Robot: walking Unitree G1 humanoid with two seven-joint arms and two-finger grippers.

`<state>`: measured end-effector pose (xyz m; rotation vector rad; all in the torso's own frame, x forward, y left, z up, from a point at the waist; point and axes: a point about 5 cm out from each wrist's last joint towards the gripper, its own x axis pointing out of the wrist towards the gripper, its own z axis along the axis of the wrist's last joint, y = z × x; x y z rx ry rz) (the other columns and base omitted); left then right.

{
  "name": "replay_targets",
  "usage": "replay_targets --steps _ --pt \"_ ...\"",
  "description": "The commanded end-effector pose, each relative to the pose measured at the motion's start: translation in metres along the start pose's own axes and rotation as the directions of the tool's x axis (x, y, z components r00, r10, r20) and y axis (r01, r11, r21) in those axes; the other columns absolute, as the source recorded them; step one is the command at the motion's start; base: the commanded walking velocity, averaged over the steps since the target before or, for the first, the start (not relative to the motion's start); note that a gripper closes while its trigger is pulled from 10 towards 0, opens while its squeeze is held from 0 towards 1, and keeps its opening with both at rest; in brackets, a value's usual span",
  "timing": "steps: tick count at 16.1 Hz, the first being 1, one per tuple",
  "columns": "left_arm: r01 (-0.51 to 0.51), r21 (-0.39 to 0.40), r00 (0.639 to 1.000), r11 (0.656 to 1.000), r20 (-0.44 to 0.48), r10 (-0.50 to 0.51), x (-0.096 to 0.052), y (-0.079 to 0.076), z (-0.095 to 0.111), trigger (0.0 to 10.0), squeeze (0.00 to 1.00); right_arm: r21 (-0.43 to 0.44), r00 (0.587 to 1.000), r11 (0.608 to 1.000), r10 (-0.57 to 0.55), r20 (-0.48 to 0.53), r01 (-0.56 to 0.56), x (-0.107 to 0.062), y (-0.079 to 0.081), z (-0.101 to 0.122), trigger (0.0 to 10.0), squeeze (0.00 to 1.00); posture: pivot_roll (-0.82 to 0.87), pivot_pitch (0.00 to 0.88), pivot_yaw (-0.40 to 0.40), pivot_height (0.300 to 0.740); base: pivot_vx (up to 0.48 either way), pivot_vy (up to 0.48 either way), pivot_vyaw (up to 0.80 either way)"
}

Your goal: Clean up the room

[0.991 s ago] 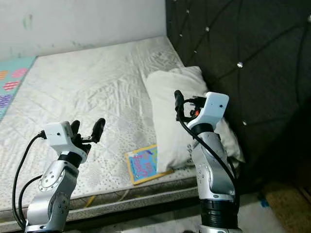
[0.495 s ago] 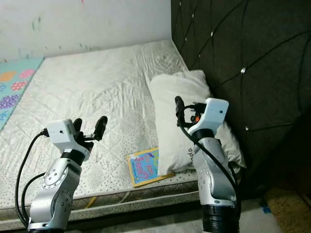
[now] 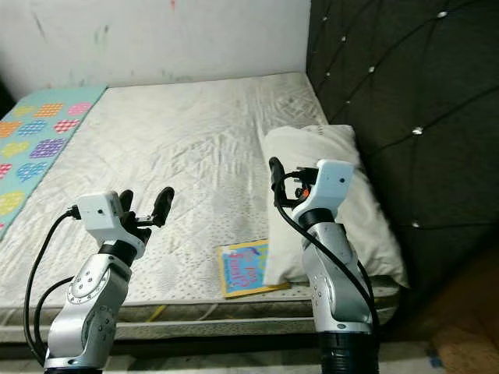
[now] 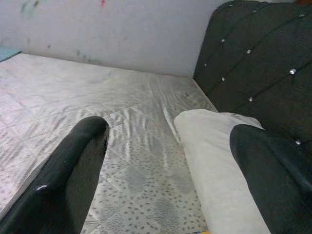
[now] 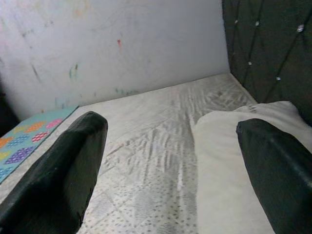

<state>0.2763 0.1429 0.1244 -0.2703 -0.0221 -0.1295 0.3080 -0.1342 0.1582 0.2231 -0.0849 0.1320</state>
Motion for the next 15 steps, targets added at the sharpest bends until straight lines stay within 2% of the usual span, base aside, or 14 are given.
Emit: replay_targets --steps 1,8,10,13,15 --pt "0.003 0.006 1.0 1.0 0.006 -0.003 -0.0003 -0.0014 0.0021 10.0 0.0 -0.009 1.0 1.0 0.007 0.012 -0.007 -0.0013 -0.0002 0.0033 10.0 0.0 -0.21 0.002 0.079 0.74 0.0 -0.3 0.0" --pt "-0.009 -0.026 1.0 1.0 0.018 0.009 -0.001 -0.0008 0.0029 10.0 0.0 -0.026 1.0 1.0 0.007 -0.006 -0.007 -0.0049 -0.0021 -0.0009 10.0 0.0 -0.21 0.007 0.078 0.74 0.0 -0.043 0.0" --pt "0.007 -0.006 1.0 1.0 0.009 -0.007 -0.0009 -0.0013 0.0025 10.0 0.0 -0.038 1.0 0.999 0.021 0.001 -0.021 -0.0051 -0.0012 -0.0006 10.0 0.0 -0.21 0.004 0.078 0.74 0.0 0.0 0.67" --pt "0.008 -0.013 1.0 1.0 0.007 -0.008 -0.0005 -0.0016 0.0017 10.0 0.0 -0.036 1.0 0.999 0.02 0.003 -0.02 -0.0037 -0.001 -0.0004 10.0 0.0 -0.21 0.0 0.076 0.74 0.0 -0.48 0.71" --pt "0.01 -0.012 1.0 1.0 0.01 -0.009 -0.0001 -0.0021 0.0023 10.0 0.0 -0.037 1.0 0.999 0.021 0.001 -0.02 -0.0036 -0.0018 -0.0006 10.0 0.0 -0.21 0.0 0.073 0.74 0.0 -0.48 0.21"
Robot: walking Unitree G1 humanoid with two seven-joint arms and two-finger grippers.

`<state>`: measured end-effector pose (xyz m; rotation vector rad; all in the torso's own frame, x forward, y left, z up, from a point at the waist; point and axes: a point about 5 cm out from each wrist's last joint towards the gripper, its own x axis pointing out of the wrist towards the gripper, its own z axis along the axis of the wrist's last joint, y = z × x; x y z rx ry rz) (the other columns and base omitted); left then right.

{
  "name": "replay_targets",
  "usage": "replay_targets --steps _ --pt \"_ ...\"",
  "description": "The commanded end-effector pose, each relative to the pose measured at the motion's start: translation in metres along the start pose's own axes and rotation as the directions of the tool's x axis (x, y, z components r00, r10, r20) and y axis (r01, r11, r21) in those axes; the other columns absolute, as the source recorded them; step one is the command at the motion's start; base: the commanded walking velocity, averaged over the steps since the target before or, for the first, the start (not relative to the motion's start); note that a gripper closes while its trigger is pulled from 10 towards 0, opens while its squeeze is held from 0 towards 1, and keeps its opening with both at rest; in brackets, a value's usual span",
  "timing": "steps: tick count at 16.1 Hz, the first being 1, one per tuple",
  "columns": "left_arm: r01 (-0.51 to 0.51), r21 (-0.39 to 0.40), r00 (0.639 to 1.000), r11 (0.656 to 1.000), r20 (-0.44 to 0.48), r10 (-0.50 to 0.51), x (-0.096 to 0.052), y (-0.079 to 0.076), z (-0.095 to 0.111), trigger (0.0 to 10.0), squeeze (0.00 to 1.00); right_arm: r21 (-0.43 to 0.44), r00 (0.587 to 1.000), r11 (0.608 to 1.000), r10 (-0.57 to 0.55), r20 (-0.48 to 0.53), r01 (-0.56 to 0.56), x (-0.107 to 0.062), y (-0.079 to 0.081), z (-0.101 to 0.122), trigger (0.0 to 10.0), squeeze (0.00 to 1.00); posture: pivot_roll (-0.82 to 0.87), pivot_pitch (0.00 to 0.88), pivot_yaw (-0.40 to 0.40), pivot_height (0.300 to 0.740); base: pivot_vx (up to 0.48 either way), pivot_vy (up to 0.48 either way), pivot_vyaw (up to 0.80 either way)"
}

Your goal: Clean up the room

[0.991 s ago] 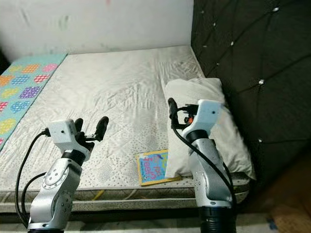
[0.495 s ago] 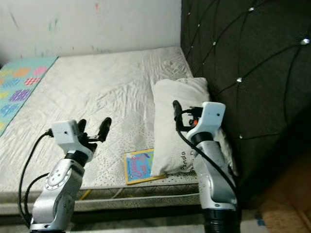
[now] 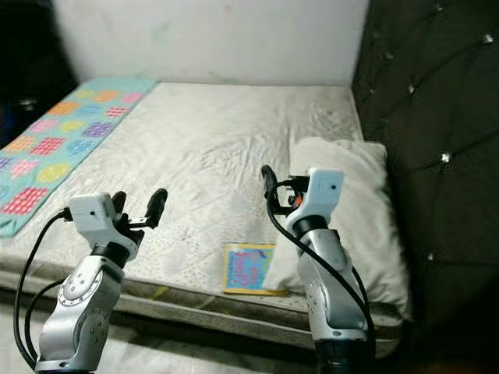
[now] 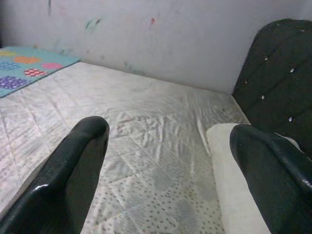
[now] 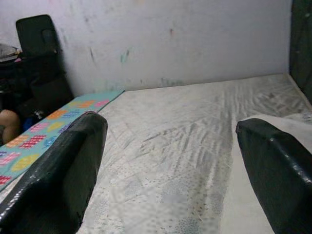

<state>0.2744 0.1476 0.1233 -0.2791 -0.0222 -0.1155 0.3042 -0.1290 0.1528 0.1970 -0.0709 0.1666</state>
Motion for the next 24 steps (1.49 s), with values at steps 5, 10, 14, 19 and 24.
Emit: replay_targets --steps 5,10,14,19,24 --pt "0.025 -0.022 0.999 0.999 0.023 -0.025 0.0034 -0.0074 0.0037 10.0 0.0 -0.02 1.0 1.0 -0.012 0.019 0.013 0.0004 -0.0071 0.0055 10.0 0.0 -0.21 0.0 0.07 0.74 0.0 -0.115 0.0" --pt "0.067 -0.037 0.997 0.997 0.03 -0.066 0.0035 -0.0119 0.0047 10.0 0.0 0.004 1.0 1.0 -0.027 0.013 0.027 -0.0016 -0.0089 0.004 10.0 0.0 -0.21 0.001 0.068 0.74 0.0 0.0 0.0" --pt "0.069 -0.036 0.997 0.997 0.031 -0.068 0.0032 -0.0125 0.0045 10.0 0.0 0.007 0.999 1.0 -0.031 0.012 0.031 -0.0014 -0.0096 0.004 10.0 0.0 -0.21 0.002 0.067 0.74 0.0 0.0 0.0" --pt "0.069 -0.036 0.997 0.997 0.031 -0.068 0.0032 -0.0125 0.0045 10.0 0.0 0.007 0.999 1.0 -0.031 0.012 0.031 -0.0014 -0.0096 0.004 10.0 0.0 -0.21 0.002 0.067 0.74 0.0 0.0 0.0" --pt "0.069 -0.036 0.997 0.997 0.031 -0.068 0.0032 -0.0125 0.0045 10.0 0.0 0.007 0.999 1.0 -0.031 0.012 0.031 -0.0014 -0.0096 0.004 10.0 0.0 -0.21 0.002 0.067 0.74 0.0 0.0 0.0"
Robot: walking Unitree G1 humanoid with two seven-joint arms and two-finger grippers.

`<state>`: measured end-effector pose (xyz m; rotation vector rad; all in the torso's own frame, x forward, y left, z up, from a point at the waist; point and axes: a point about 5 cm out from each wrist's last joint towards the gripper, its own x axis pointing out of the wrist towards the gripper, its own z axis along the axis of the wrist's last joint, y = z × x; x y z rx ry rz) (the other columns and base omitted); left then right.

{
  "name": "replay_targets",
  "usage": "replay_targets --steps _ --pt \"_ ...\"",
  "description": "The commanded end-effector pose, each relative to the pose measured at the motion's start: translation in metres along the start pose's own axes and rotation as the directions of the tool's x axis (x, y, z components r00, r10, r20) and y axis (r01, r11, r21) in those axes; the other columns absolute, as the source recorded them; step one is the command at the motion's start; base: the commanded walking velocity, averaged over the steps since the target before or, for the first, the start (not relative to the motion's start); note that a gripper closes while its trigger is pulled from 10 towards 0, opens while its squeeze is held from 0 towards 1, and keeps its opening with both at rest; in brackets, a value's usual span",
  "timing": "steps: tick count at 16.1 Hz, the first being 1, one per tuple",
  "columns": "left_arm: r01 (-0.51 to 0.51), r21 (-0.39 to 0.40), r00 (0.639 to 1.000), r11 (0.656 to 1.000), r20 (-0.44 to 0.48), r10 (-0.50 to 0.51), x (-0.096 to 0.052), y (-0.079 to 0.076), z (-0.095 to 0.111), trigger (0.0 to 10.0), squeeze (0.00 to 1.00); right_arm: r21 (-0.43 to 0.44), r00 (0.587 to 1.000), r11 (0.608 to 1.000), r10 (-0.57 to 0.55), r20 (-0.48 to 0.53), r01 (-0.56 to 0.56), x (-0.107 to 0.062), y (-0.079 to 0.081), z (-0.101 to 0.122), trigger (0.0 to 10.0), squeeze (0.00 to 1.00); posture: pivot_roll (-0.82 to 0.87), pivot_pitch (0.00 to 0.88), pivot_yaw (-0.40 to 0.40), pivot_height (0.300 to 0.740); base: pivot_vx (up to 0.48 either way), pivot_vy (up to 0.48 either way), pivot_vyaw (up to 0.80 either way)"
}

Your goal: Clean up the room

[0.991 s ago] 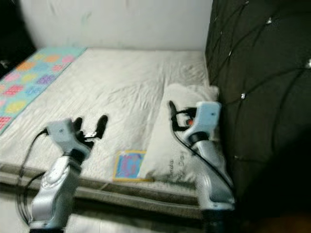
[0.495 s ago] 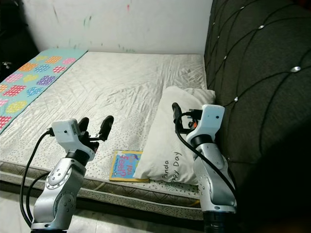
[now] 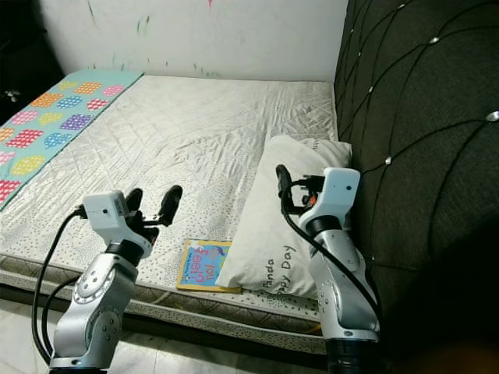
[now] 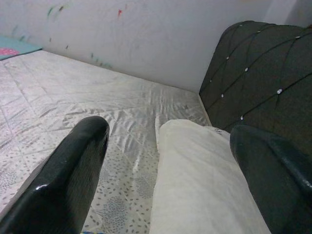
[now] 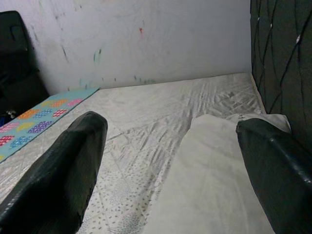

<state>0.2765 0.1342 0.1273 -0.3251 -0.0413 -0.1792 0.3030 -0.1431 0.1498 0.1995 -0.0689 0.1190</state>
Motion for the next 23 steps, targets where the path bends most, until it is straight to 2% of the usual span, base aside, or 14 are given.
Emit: replay_targets --steps 1,10,18,23 --pt "0.004 0.009 1.0 1.0 0.016 -0.004 0.0 0.001 0.004 10.0 0.0 0.006 1.0 1.0 0.017 0.009 -0.017 0.002 0.004 0.004 10.0 0.0 -0.21 0.002 0.067 0.74 0.0 0.0 0.0" --pt "-0.016 -0.013 1.0 1.0 0.001 0.016 -0.003 0.006 0.001 10.0 0.0 -0.004 1.0 1.0 0.009 -0.012 -0.009 -0.001 0.001 -0.001 10.0 0.0 -0.21 0.006 0.065 0.74 0.0 0.0 0.0" --pt "0.066 -0.027 0.998 0.997 0.015 -0.066 -0.002 -0.002 0.003 10.0 0.0 -0.005 1.0 1.0 0.014 -0.009 -0.014 -0.001 0.001 -0.002 10.0 0.0 -0.21 0.004 0.064 0.74 0.0 0.0 -0.77" --pt "0.093 -0.034 0.996 0.995 0.021 -0.092 -0.002 -0.005 0.003 10.0 0.0 -0.007 1.0 1.0 0.021 -0.006 -0.021 0.0 0.001 -0.002 10.0 0.0 -0.21 0.0 0.062 0.74 0.315 0.0 0.0"
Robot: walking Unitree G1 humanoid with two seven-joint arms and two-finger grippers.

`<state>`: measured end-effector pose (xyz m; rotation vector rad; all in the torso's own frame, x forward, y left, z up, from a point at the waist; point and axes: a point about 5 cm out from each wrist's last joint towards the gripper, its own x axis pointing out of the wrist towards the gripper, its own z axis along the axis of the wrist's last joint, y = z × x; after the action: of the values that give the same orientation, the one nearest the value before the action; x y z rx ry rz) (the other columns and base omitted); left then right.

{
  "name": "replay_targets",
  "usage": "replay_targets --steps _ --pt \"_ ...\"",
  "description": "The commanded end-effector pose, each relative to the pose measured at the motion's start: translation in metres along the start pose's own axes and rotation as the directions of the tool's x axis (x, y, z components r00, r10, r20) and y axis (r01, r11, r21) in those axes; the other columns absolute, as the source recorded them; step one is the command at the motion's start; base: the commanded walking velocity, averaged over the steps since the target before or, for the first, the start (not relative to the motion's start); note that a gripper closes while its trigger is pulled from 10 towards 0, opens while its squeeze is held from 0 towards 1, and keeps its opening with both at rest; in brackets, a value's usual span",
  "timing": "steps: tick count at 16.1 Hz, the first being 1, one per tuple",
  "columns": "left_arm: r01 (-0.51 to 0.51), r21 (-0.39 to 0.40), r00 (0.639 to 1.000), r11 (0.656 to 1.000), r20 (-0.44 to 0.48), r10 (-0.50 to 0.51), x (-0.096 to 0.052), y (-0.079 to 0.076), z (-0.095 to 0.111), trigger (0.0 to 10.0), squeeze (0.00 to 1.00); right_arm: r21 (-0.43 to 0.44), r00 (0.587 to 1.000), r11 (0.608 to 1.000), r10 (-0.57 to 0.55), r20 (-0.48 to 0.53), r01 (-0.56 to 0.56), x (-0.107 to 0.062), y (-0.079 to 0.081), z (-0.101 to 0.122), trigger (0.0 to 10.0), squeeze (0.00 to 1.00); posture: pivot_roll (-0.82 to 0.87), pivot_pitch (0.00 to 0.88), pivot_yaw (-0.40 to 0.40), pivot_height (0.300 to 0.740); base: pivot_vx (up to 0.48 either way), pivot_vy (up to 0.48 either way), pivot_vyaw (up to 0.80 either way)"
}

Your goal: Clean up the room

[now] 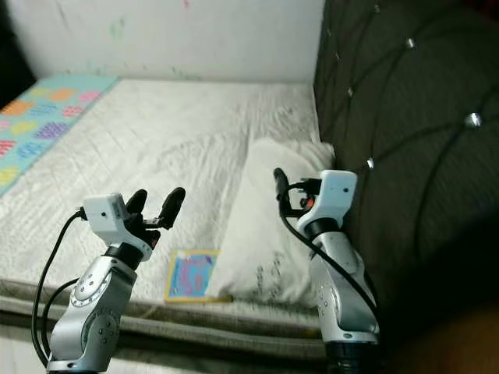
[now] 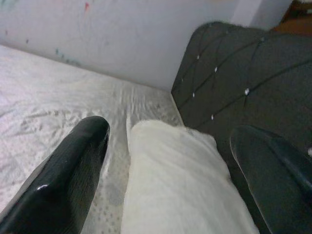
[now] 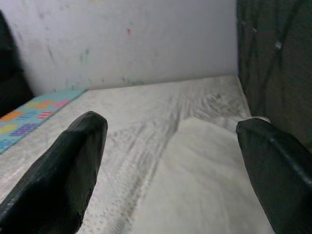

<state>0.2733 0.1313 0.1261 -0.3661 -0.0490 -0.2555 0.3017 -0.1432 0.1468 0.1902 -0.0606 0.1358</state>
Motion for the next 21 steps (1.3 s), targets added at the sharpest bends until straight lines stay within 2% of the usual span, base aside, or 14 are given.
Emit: replay_targets --steps 1,7,13,19,21 --pt "0.021 0.008 1.0 1.0 0.021 -0.021 0.0005 -0.0026 0.005 10.0 0.0 0.0 1.0 1.0 0.005 0.004 -0.005 0.0017 0.0011 0.0011 10.0 0.0 -0.21 0.0 0.062 0.74 0.405 0.0 0.0" --pt "0.02 0.0 1.0 1.0 0.014 -0.02 -0.0001 -0.0031 0.0037 10.0 0.0 -0.004 1.0 1.0 0.006 -0.002 -0.006 0.0018 0.0005 0.0005 10.0 0.0 -0.22 0.0 0.058 0.74 0.33 0.0 0.0" --pt "0.001 -0.01 1.0 1.0 0.012 -0.001 -0.0014 -0.0013 0.0031 10.0 0.0 -0.005 1.0 1.0 -0.001 -0.008 0.001 -0.0007 -0.0011 -0.0018 10.0 0.0 -0.21 0.009 0.057 0.74 0.0 0.0 -0.09" --pt "-0.03 -0.016 1.0 0.999 0.006 0.03 -0.0031 -0.0001 0.0021 10.0 0.0 -0.005 1.0 1.0 -0.001 -0.013 0.001 0.0002 -0.0014 -0.0024 10.0 0.0 -0.21 0.016 0.052 0.74 0.0 0.0 -0.75" --pt "-0.043 -0.013 0.999 0.999 -0.003 0.043 -0.0032 0.0003 0.0006 10.0 0.0 -0.011 1.0 1.0 0.005 -0.009 -0.005 0.0001 -0.0008 -0.0017 10.0 0.0 -0.21 0.02 0.052 0.74 0.0 0.0 -0.26"
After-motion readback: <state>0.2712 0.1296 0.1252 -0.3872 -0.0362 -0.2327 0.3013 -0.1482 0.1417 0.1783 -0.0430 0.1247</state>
